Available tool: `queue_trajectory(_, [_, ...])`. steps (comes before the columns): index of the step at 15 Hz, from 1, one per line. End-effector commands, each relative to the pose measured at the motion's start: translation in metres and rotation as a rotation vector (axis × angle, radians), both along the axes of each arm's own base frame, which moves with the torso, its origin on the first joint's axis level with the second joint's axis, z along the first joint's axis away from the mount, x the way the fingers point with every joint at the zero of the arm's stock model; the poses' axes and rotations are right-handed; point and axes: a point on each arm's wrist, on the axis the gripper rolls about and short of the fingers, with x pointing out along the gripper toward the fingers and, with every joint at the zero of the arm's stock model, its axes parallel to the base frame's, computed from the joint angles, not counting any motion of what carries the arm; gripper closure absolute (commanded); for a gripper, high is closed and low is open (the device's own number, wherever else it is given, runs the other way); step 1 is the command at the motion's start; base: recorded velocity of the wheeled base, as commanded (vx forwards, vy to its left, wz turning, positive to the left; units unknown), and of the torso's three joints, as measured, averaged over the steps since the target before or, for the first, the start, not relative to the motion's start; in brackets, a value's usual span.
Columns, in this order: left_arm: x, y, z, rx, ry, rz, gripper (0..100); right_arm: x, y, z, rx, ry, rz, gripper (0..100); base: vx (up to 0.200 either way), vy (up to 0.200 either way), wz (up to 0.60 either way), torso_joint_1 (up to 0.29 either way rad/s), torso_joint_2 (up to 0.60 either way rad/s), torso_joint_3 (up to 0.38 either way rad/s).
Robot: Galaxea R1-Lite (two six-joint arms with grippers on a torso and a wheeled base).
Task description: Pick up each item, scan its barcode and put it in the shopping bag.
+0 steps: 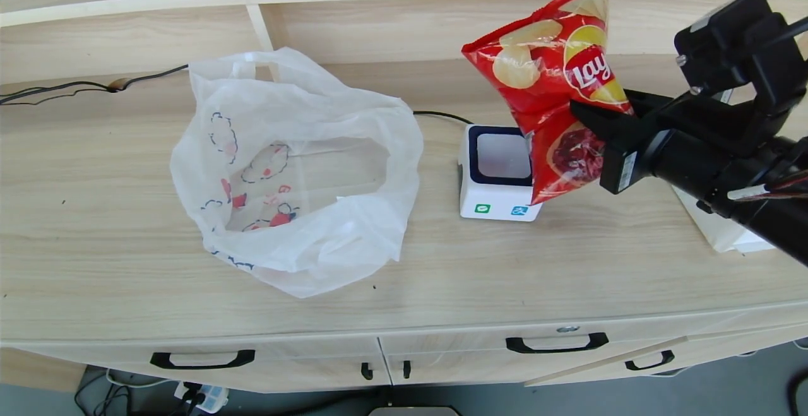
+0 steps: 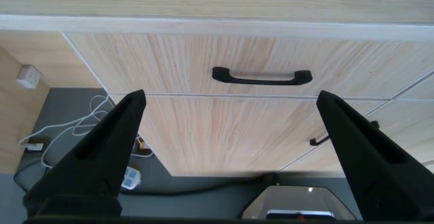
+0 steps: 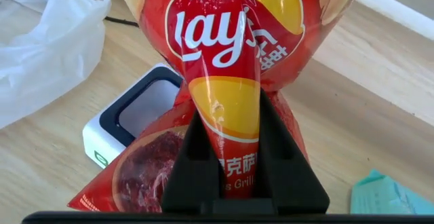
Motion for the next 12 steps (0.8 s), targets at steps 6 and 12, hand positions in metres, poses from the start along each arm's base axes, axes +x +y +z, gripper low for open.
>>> queue_trajectory(6, [0.0, 0.0, 0.0, 0.0, 0.001, 0.001, 0, -0.058, -0.038, -0.012, 0.124, 0.034, 0.023, 100, -0.1, 0.0, 0.0, 0.002, 0.0, 0.0])
queue_trajectory(12, [0.0, 0.0, 0.0, 0.001, 0.0, 0.001, 0, -0.064, -0.041, -0.021, 0.197, 0.09, 0.037, 100, -0.067, 0.033, 0.0, 0.001, 0.0, 0.001])
